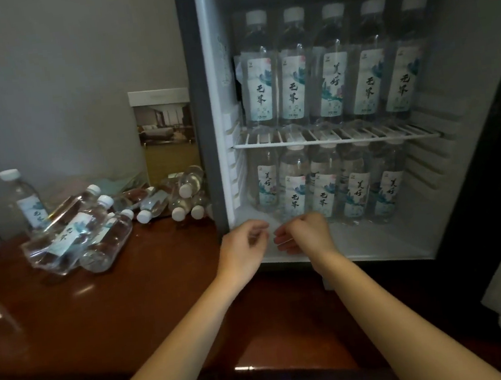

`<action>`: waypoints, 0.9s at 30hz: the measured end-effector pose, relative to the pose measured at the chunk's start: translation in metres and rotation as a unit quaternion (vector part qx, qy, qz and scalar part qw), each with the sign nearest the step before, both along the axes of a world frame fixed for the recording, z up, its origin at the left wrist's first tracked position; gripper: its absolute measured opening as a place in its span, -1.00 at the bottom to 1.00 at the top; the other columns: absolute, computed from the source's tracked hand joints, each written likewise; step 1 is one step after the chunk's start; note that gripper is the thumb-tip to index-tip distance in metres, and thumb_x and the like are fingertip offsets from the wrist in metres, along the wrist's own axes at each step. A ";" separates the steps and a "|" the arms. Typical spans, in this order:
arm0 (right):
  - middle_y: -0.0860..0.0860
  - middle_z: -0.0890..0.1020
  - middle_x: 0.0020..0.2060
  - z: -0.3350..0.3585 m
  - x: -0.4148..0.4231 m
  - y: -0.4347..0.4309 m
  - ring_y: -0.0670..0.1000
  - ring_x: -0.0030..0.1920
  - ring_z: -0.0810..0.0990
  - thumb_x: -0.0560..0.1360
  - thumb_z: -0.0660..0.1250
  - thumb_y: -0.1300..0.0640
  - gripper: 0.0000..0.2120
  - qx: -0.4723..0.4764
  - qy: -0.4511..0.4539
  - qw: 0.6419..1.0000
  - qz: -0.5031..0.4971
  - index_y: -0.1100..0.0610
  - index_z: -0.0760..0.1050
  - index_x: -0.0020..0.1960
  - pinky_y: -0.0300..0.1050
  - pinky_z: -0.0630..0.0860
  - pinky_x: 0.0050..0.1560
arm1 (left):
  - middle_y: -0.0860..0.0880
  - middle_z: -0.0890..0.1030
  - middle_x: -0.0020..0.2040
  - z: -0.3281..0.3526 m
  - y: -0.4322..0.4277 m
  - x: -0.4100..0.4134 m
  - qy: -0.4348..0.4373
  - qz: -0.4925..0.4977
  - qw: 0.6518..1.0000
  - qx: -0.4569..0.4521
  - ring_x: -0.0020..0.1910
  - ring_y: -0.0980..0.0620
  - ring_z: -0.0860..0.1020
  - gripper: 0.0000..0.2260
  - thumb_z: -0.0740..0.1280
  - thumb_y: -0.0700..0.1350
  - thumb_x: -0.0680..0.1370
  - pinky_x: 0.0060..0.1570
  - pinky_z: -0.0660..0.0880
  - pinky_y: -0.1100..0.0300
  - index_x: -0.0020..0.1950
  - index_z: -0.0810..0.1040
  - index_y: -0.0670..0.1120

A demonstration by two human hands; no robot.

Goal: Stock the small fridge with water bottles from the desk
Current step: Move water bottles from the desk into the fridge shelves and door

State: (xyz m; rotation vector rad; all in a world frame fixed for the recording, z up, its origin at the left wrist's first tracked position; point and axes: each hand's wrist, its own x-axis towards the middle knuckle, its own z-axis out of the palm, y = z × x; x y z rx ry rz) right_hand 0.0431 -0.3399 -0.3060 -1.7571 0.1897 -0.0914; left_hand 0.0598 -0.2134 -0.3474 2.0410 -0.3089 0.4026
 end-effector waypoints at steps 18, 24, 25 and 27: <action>-0.02 0.57 -0.30 -0.035 0.039 0.202 -0.07 -0.36 0.50 0.53 0.10 0.27 -0.78 -0.053 0.092 0.967 0.234 0.08 0.50 -0.04 -0.26 0.42 -0.35 | -0.17 0.35 0.28 -0.019 0.224 0.004 0.105 0.329 0.937 0.062 0.20 -0.17 0.45 -0.64 0.32 -0.12 0.51 0.18 0.37 0.05 0.29 0.41 -0.13; -0.01 0.54 -0.30 -0.054 0.075 0.249 -0.02 -0.31 0.49 0.54 0.17 0.17 -0.89 -0.010 0.085 0.978 0.189 0.04 0.46 -0.08 -0.16 0.45 -0.27 | -0.17 0.41 0.28 -0.023 0.243 0.040 0.178 0.359 0.913 0.081 0.24 -0.20 0.44 -0.51 0.23 0.12 0.54 0.07 0.42 -0.01 0.40 0.26 -0.06; -0.01 0.54 -0.29 -0.056 0.079 0.254 0.00 -0.28 0.50 0.54 0.17 0.15 -0.89 -0.008 0.083 0.979 0.184 0.03 0.46 -0.09 -0.12 0.49 -0.21 | -0.15 0.47 0.22 -0.024 0.244 0.044 0.172 0.359 0.914 0.073 0.20 -0.18 0.47 -0.53 0.24 0.11 0.54 0.01 0.42 0.01 0.38 0.28 -0.05; 0.00 0.56 -0.25 -0.059 0.086 0.260 0.04 -0.19 0.54 0.55 0.17 0.11 -0.90 -0.013 0.083 0.980 0.178 0.02 0.46 -0.07 -0.03 0.54 -0.04 | -0.12 0.53 0.10 -0.024 0.246 0.049 0.155 0.363 0.917 0.055 0.06 -0.15 0.52 -0.59 0.30 0.07 0.51 -0.11 0.40 0.08 0.29 0.33 -0.04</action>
